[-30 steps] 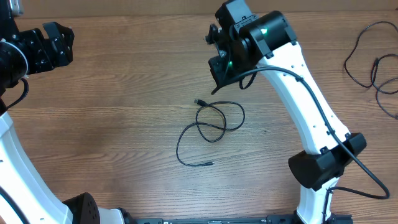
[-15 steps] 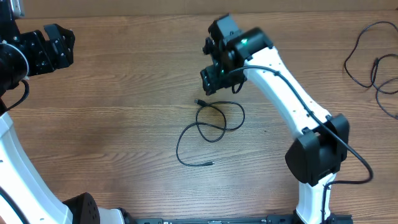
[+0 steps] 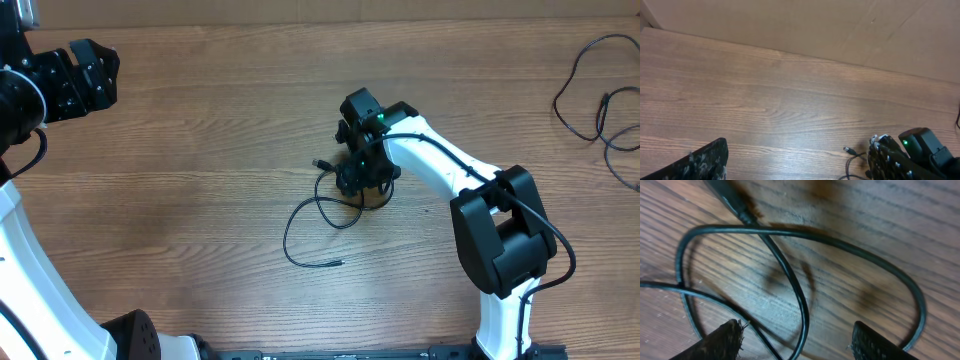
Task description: Untangle cables
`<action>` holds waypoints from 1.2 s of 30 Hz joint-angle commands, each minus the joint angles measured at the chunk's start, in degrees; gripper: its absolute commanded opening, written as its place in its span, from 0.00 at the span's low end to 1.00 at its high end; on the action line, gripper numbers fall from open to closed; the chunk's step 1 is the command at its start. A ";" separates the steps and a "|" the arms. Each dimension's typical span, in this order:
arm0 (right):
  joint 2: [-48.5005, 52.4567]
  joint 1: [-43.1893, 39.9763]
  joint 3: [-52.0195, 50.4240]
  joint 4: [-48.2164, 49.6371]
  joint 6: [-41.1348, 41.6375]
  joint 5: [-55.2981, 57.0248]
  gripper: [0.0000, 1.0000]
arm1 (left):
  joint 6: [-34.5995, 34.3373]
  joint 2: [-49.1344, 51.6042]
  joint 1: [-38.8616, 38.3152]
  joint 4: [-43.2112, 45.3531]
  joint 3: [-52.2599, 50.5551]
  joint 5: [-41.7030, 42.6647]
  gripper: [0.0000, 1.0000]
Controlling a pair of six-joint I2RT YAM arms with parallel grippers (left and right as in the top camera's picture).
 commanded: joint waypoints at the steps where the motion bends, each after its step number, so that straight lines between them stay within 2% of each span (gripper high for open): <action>1: 0.28 -0.17 -3.52 3.17 -0.42 -1.14 0.70 | 1.14 -0.63 -0.42 -0.17 0.22 0.37 0.88; 7: 0.28 -0.17 -7.98 8.00 -0.39 -1.16 0.68 | 1.16 -0.63 -0.42 -0.20 0.22 0.37 0.88; 8: 0.28 -0.17 -8.55 8.57 -0.39 -1.16 0.39 | 1.16 -0.63 -0.42 -0.20 0.22 0.37 0.88; 9: 0.28 -0.17 -8.98 9.05 -0.37 -1.16 0.04 | 1.16 -0.66 -0.42 -0.22 0.22 0.37 0.88; 15: -1.27 -0.17 -8.07 6.88 -0.37 -3.08 0.04 | 1.16 -0.63 -0.42 -0.35 0.22 0.37 0.88; 18: -4.48 -0.17 -3.61 -0.55 -0.04 -4.46 0.04 | 1.16 -0.63 -0.42 -0.33 0.22 0.37 0.88; 21: -7.56 -0.17 7.32 -15.91 1.99 -5.09 0.04 | 1.14 -0.63 -0.42 -0.28 0.22 0.39 0.88; 22: -8.33 -0.20 13.77 -22.58 2.01 -5.53 0.04 | 1.14 -0.63 -0.42 -0.24 0.22 0.39 0.88; 26: -8.66 -0.24 35.06 -33.57 2.01 -5.70 0.04 | 1.11 -0.63 -0.44 0.11 0.22 0.42 0.88; 31: -8.66 -0.63 53.35 -31.06 2.62 -5.60 0.04 | 1.14 -0.63 -0.44 -0.59 0.22 0.42 0.87; 36: -7.43 -2.82 53.66 -26.51 4.76 -5.42 0.04 | 1.14 -0.63 -0.44 -1.09 0.22 0.44 0.87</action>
